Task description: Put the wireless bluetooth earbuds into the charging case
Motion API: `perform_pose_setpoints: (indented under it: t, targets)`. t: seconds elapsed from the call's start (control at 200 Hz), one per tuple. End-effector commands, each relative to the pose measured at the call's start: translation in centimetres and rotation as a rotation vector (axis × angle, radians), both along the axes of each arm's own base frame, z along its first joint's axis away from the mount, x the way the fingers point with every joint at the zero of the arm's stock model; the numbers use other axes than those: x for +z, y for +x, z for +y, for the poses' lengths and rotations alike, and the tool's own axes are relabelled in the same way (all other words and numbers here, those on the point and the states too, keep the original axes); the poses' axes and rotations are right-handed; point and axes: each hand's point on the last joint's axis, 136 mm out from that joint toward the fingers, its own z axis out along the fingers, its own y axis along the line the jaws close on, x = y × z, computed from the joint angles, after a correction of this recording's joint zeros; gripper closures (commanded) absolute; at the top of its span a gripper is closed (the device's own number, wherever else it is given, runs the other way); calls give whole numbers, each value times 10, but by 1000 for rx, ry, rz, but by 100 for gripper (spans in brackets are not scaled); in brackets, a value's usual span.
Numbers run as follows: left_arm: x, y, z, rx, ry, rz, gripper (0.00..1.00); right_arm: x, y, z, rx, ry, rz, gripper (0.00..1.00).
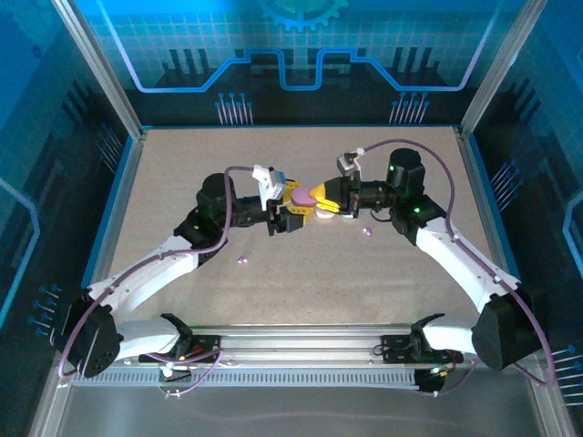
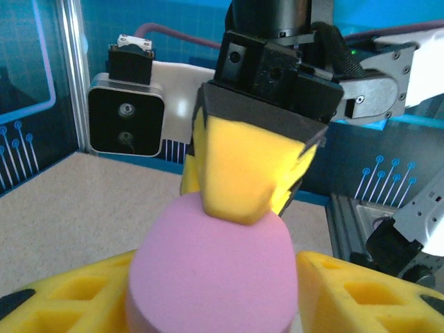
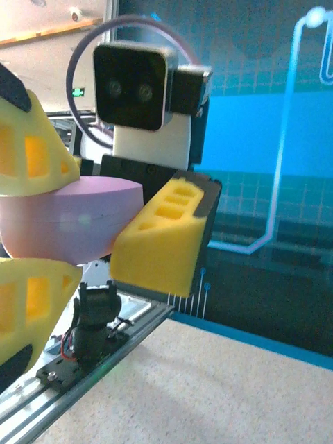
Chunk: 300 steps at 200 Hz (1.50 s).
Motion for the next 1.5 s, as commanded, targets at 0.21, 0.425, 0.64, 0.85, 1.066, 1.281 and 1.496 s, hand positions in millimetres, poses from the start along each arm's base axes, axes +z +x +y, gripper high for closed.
perform_pose_setpoints:
  t: [0.21,0.425,0.64,0.85,1.066,1.281,1.496]
  targets:
    - [28,-11,5,-23,-146,-115,46,34,-4,-6,0,92,-62,91]
    - [32,-12,9,-14,-171,-149,50,31,-5,-6,4,88,-45,91]
    - [36,-10,9,-4,-179,-159,45,27,-7,-5,16,77,-36,90]
    - [33,-7,9,8,-167,-151,43,25,-10,-1,38,69,-31,89]
    - [33,-7,7,-2,-164,-149,48,23,-11,2,50,62,-27,89]
    - [29,-7,5,-11,-143,-136,52,28,-13,5,61,65,-41,88]
    - [23,-8,6,-10,-113,-133,46,29,-13,5,56,69,-42,88]
